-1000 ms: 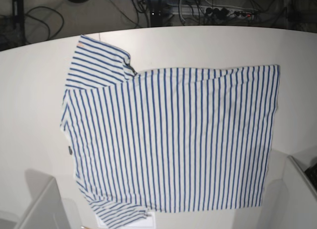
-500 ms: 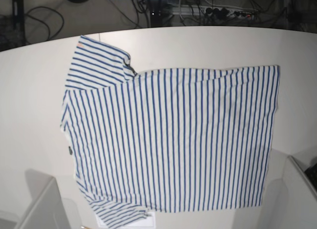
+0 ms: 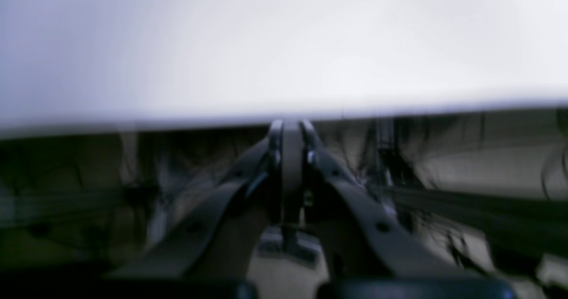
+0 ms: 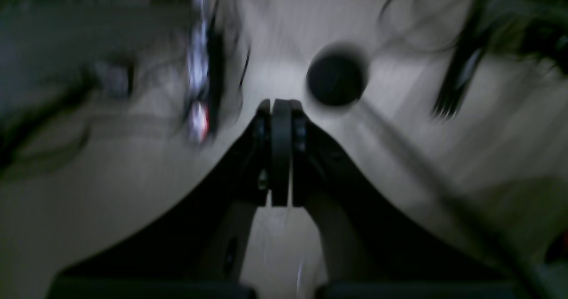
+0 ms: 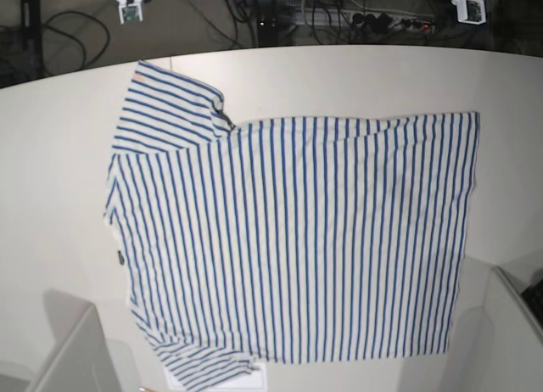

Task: Fold the T-shirt properly
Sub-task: 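Move both grippers down toward the shoulder corners of the striped shirt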

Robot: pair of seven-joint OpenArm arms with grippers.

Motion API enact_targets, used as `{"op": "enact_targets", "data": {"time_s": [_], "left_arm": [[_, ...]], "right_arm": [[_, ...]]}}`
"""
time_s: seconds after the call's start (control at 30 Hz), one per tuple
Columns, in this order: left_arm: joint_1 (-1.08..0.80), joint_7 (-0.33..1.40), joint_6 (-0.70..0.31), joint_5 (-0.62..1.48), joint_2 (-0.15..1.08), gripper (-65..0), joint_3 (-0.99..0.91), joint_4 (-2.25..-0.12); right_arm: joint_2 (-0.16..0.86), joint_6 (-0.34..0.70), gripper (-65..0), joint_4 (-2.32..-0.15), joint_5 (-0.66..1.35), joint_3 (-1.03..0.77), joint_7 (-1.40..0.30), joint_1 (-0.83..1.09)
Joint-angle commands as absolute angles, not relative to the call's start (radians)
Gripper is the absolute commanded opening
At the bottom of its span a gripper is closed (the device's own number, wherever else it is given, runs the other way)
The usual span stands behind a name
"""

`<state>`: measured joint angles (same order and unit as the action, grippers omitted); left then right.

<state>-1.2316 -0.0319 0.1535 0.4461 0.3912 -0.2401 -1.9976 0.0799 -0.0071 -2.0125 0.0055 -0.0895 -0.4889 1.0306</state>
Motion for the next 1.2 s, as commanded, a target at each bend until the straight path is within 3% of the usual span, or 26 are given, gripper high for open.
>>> {"op": "enact_targets", "data": {"time_s": [0.0,0.2,0.37,0.43,0.57,0.87,1.17], "left_arm": [[-1.224,-0.05,0.166,0.444,0.39,-65.0,-0.265,-2.0],[-1.041,-0.099,0.162,0.443,0.384,-65.0,-0.283,-1.913],[-0.967,-0.349,0.162,0.344,0.384,-65.0,-0.275,-1.913],[-0.891,-0.367,0.162,0.245,0.384,-65.0,-0.275,-1.908],[-0.733,-0.22,0.162,0.119,0.383,-65.0,-0.283,-1.913],[-0.34,0.134,0.162,0.133,0.335,-65.0,-0.275,-1.908],[-0.384,0.213,0.162,0.131,0.277,-65.0,-0.282,-1.913]], "right_arm": [[0.081,-0.002,-65.0,-2.028,0.008,-0.094,-0.452,1.029],[0.05,-0.001,-65.0,-2.012,0.008,-0.093,-0.14,0.958],[0.045,0.001,-65.0,-1.971,0.005,-0.045,0.173,0.852],[0.045,0.001,-65.0,-1.949,0.005,-0.031,0.229,0.786],[0.045,0.001,-65.0,-1.94,0.008,-0.002,0.159,0.651],[0.031,0.001,-65.0,-1.922,0.005,-0.01,-0.137,0.325],[0.024,-0.001,-65.0,-1.902,0.008,-0.084,-0.15,0.404]]}}
